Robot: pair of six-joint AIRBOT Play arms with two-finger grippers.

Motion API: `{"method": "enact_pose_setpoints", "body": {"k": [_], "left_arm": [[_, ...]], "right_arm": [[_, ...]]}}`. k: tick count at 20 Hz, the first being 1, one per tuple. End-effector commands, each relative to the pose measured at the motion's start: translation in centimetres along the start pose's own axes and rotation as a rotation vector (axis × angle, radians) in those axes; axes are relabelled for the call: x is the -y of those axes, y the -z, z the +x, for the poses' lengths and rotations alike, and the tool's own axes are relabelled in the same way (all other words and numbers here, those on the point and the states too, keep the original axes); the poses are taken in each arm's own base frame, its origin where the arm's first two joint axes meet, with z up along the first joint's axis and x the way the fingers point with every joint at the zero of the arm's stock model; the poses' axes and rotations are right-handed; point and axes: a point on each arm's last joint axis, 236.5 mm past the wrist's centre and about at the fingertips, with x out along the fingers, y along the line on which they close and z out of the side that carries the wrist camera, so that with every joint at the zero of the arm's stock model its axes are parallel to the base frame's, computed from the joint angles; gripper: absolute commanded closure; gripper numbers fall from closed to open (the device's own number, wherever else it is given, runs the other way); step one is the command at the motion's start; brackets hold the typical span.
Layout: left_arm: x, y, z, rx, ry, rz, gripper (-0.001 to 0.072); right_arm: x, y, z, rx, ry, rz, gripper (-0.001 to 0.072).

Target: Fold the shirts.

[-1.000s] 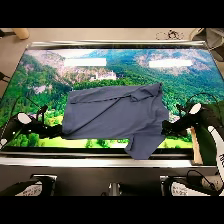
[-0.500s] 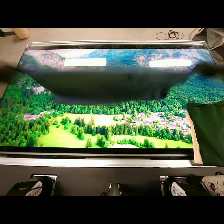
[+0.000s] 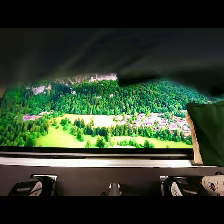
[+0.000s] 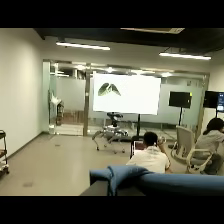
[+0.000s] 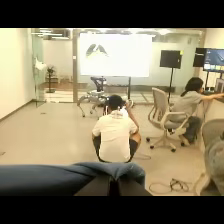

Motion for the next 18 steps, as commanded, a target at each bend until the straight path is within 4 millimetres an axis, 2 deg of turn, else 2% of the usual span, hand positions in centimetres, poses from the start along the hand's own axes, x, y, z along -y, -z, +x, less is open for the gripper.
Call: {"method": "enact_pose_setpoints", "body": {"k": [1,3,4,5,7,9,10,12,14,15,16,18], "left_arm": [[-1.5,4.0,2.5,-0.15,-0.043,0.007,0.0684],[-2.7,9.4,6.2,-0.307,-0.051,0.053,0.0684],[-3.5,13.7,8.2,-0.427,-0.06,0.043,0.0684],[-4.2,18.3,9.9,-0.551,-0.065,0.028,0.0684],[-5.7,29.9,12.3,-0.83,-0.072,-0.022,0.0684],[-6.7,41.6,12.7,-1.084,-0.064,-0.065,0.0684],[-7.1,46.7,12.3,-1.189,-0.053,-0.077,0.0683],[-8.0,55.3,11.4,-1.353,-0.069,-0.124,0.0683],[-8.6,60.7,11.7,-1.437,-0.08,-0.155,0.0683],[-8.7,62.4,12.4,-1.442,-0.081,-0.173,0.0683],[-8.6,63.6,13.6,-1.427,-0.079,-0.202,0.0683],[-8.0,65.0,16.4,-1.369,-0.068,-0.267,0.0683]], "right_arm": [[0.5,4.4,2.1,-0.179,0.005,0.085,0.0695],[0.5,10.7,5.9,-0.408,-0.029,0.117,0.0695],[0.7,14.7,7.6,-0.551,-0.038,0.135,0.0696],[0.8,19.8,9.1,-0.728,-0.053,0.161,0.0696],[1.3,31.0,10.6,-1.113,-0.075,0.221,0.0696],[1.5,40.2,11.8,-1.36,-0.076,0.256,0.0696],[1.2,44.7,12.5,-1.448,-0.074,0.252,0.0696],[-0.1,51.9,14.8,-1.517,-0.079,0.233,0.0696],[-1.9,57.1,17.8,-1.499,-0.076,0.256,0.0696],[-2.4,59.0,18.9,-1.483,-0.069,0.279,0.0695],[-3.1,60.3,20.1,-1.458,-0.063,0.322,0.0695],[-3.1,61.8,22.3,-1.391,-0.022,0.386,0.0695]]}}
